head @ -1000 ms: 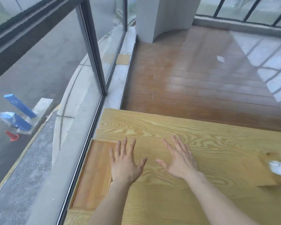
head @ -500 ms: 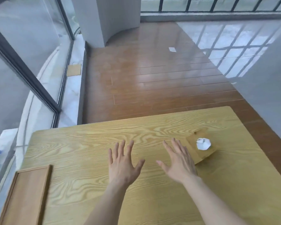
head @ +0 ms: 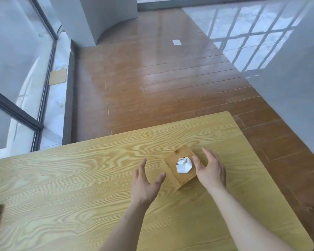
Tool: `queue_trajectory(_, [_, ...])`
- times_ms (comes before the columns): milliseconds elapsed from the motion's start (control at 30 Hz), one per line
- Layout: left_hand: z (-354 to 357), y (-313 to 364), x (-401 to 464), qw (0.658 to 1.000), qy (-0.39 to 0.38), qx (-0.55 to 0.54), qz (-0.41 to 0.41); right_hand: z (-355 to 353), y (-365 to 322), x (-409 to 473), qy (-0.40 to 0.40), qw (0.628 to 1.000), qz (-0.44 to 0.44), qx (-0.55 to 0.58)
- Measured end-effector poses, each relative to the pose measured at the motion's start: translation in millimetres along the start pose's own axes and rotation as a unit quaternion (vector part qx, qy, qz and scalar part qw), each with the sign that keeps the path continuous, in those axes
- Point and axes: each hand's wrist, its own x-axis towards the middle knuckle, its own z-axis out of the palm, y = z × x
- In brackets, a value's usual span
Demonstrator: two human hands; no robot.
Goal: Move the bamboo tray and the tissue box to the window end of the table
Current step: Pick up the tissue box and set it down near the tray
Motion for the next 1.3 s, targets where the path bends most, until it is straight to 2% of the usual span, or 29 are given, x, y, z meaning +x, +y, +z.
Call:
queue_trajectory(100, [22, 12, 6, 0.987, -0.027, -0.145, -0.064, 0, 15, 23, -0.021, 0.994, 0.073, 0.076])
queue_trajectory(200, [41, 22, 9, 0.968, -0.060, -0.219, -0.108, 0, 22, 35, -0.052, 0.982, 0.116, 0.136])
queue_trajectory(400, [71, 29, 12, 0.948, -0.065, -0.268, -0.161, 3, 31, 47, -0.133, 0.961, 0.141, 0.198])
queue_trajectory(500, [79, 30, 15, 0.946, -0.060, -0.272, -0.168, 8, 35, 50, -0.182, 0.956, 0.134, 0.186])
queue_trajectory(733, [77, 29, 18, 0.950, -0.047, -0.253, -0.175, 10, 34, 48, -0.192, 0.960, 0.103, 0.175])
queue_trajectory(967, [44, 20, 11, 0.952, -0.036, -0.251, -0.174, 24, 17, 27, -0.203, 0.957, 0.100, 0.183])
queue_trajectory(1300, [-82, -7, -2, 0.953, 0.016, -0.269, -0.136, 77, -73, -21, -0.233, 0.953, 0.042, 0.190])
